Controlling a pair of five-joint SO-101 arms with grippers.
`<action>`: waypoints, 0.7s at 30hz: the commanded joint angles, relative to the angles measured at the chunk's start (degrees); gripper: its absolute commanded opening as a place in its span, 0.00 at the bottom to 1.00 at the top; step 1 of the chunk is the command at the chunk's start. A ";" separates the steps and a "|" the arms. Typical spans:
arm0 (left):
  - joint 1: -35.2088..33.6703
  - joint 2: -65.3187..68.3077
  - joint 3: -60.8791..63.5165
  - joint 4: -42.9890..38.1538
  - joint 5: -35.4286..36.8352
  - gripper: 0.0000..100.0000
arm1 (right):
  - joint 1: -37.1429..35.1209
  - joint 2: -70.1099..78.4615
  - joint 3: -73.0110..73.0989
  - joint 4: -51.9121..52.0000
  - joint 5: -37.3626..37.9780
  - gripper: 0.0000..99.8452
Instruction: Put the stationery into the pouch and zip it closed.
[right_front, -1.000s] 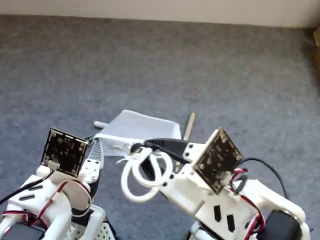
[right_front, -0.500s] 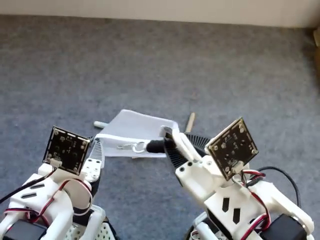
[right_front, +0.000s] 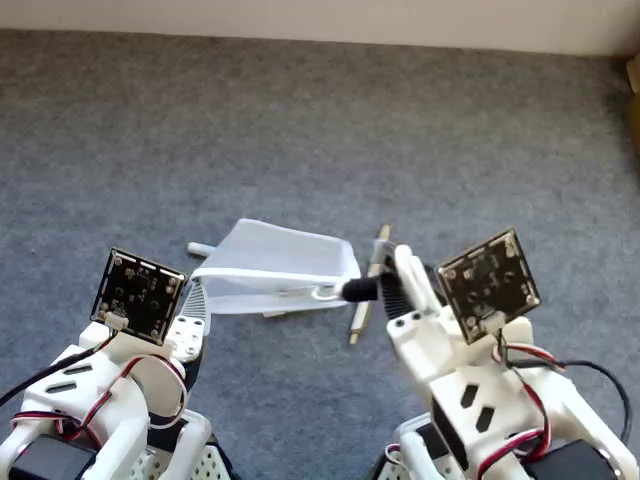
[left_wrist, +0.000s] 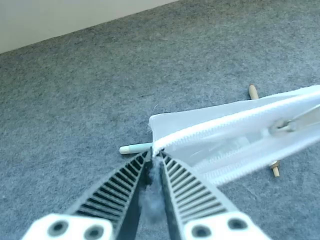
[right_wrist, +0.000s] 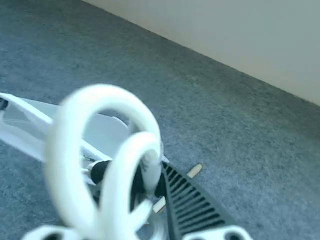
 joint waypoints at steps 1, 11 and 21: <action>-1.36 1.45 -0.31 -1.05 -0.62 0.01 | 3.03 -3.30 -0.66 0.48 3.96 0.01; -1.27 1.45 -0.22 -1.76 -0.62 0.01 | 6.29 -6.11 -0.48 0.22 4.48 0.01; -1.27 1.45 -0.22 -1.85 -0.62 0.01 | 11.21 -6.11 -0.48 1.89 9.67 0.01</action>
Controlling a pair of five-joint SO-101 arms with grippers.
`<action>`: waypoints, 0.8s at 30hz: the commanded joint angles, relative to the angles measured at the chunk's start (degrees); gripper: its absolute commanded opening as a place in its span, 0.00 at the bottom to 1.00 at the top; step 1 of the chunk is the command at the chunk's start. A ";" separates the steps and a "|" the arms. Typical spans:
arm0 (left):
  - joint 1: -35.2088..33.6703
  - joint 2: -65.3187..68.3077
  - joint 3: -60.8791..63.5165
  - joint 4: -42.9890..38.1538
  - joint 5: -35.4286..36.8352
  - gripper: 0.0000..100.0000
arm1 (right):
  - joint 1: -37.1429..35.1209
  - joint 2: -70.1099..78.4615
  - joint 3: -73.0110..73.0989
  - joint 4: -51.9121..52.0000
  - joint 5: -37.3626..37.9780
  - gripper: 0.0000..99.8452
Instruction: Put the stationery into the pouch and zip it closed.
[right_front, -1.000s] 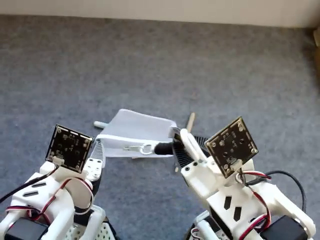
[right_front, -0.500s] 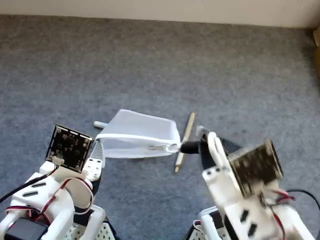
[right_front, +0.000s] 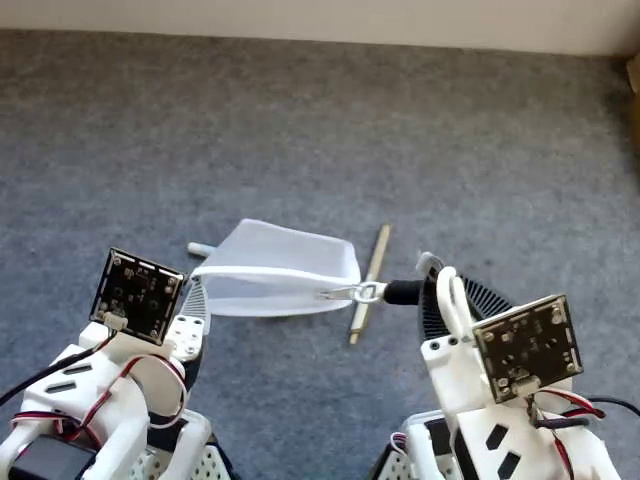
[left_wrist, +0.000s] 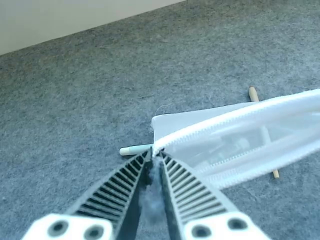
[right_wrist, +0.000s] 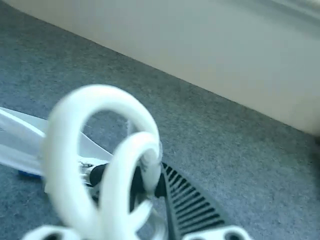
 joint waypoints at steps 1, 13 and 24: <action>-1.19 1.45 -0.22 -1.49 -0.62 0.01 | 1.36 -0.13 -0.48 1.10 2.99 0.01; -1.01 1.63 0.04 -1.67 -0.53 0.17 | 1.01 -0.13 -1.10 -0.84 2.99 0.01; -1.27 1.63 14.55 -13.45 -2.46 0.13 | -4.79 -0.04 -0.84 -4.70 -0.53 0.01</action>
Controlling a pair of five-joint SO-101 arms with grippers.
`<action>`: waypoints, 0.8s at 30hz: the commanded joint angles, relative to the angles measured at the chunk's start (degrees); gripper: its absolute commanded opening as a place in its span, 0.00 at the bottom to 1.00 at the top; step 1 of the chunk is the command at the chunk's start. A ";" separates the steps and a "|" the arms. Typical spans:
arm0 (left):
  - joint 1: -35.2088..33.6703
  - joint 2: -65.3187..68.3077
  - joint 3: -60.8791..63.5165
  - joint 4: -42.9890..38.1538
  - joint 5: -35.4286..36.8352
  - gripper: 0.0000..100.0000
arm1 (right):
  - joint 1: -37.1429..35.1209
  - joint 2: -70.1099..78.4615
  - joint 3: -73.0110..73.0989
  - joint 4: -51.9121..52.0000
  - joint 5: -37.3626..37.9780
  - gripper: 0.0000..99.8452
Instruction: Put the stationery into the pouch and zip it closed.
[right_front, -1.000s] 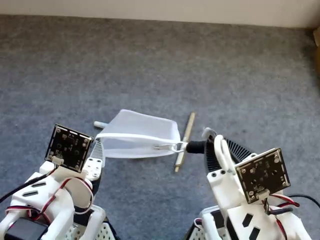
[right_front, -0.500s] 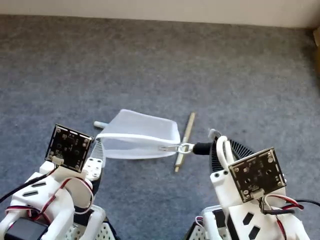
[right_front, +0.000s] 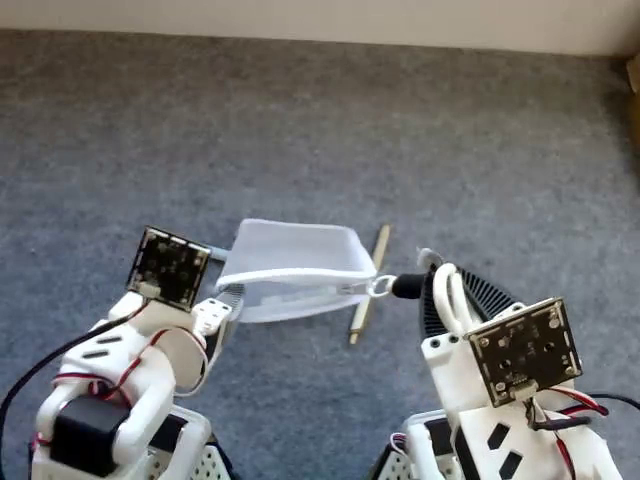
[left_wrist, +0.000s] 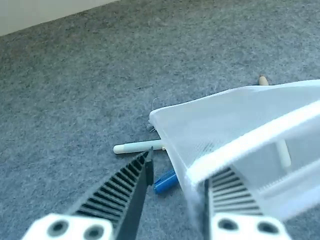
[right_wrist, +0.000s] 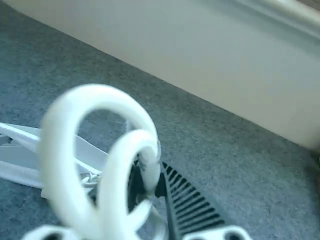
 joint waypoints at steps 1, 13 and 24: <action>-1.19 1.54 0.66 -2.73 -2.99 0.09 | -3.47 0.04 -0.75 -2.24 -0.79 0.01; -1.19 1.01 -2.07 -3.96 -4.22 0.01 | -3.47 -0.04 -0.40 -1.71 -0.79 0.05; -4.09 1.54 -5.85 -5.45 -4.13 0.01 | -3.30 0.48 3.21 -1.19 -0.88 0.17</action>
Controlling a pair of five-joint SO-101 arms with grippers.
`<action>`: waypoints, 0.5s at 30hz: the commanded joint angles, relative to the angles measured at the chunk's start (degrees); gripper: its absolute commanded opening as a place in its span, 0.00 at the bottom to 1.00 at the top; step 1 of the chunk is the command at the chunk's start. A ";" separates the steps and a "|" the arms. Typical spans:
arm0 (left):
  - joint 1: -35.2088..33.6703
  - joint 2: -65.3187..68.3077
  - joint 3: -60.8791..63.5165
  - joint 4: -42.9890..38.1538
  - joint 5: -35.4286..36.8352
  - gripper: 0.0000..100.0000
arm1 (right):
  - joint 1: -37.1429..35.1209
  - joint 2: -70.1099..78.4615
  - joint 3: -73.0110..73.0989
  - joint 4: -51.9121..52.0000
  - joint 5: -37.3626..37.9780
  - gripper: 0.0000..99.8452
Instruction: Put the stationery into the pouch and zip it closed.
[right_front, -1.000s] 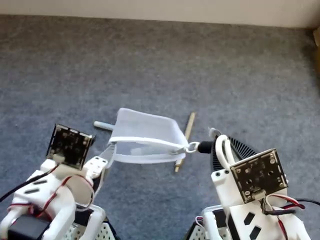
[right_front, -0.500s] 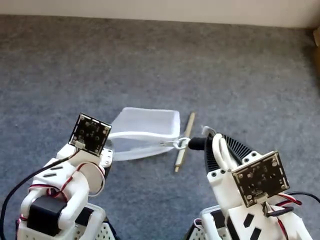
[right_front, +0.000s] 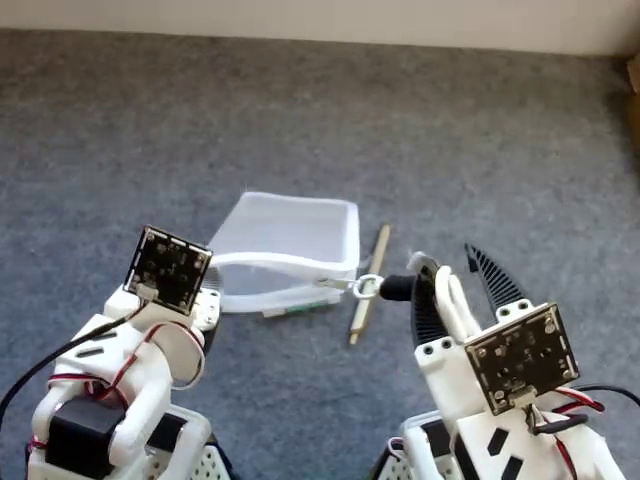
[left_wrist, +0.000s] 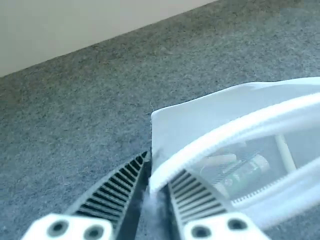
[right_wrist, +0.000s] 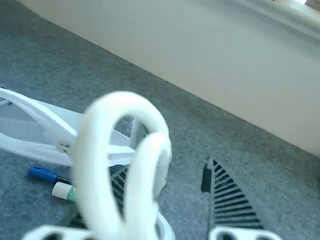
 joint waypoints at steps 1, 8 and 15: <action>-4.62 1.10 -3.56 -1.67 -0.26 0.01 | -0.31 0.48 3.30 -2.07 -0.62 0.17; -8.75 1.10 -3.21 -1.58 -0.26 0.01 | 11.56 0.48 10.15 -8.40 -5.54 0.18; -8.75 1.10 1.71 -1.93 -0.26 0.01 | 12.35 0.40 10.33 -3.56 -5.80 0.29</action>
